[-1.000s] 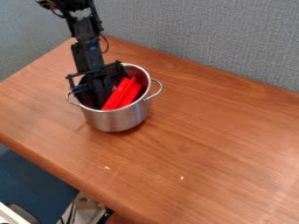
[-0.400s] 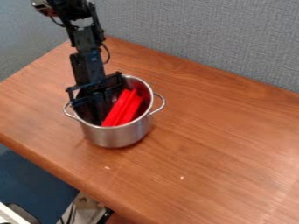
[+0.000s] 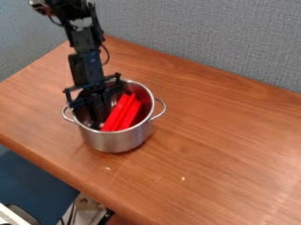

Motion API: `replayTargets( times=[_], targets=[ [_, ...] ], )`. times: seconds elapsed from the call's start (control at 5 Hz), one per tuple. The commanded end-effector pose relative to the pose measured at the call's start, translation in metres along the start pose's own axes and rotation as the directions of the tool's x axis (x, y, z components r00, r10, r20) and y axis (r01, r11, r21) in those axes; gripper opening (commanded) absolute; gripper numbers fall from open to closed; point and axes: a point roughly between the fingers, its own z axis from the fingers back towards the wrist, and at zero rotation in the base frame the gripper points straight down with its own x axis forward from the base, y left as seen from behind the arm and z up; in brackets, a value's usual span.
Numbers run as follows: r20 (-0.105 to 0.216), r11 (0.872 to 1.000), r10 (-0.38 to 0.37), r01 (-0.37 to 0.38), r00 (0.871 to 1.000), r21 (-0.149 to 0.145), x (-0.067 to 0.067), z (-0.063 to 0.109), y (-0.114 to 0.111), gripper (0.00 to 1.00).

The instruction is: Put the red object in the metal pot

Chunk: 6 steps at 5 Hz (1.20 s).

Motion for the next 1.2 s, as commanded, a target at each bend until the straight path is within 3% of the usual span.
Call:
replayTargets(
  times=[0.0, 0.2, 0.4, 1.0],
  targets=[
    [0.052, 0.998, -0.028, 0.031, 0.998, -0.057, 0.01, 0.04, -0.004, 0.0],
    [0.052, 0.995, -0.096, 0.097, 0.994, -0.014, 0.023, 0.048, -0.008, 1.0],
    [0.051, 0.986, -0.166, 0.164, 0.985, 0.029, 0.036, 0.055, -0.013, 0.0],
    [0.097, 0.979, -0.179, 0.168, 0.979, 0.117, 0.056, 0.058, -0.029, 0.0]
  ],
)
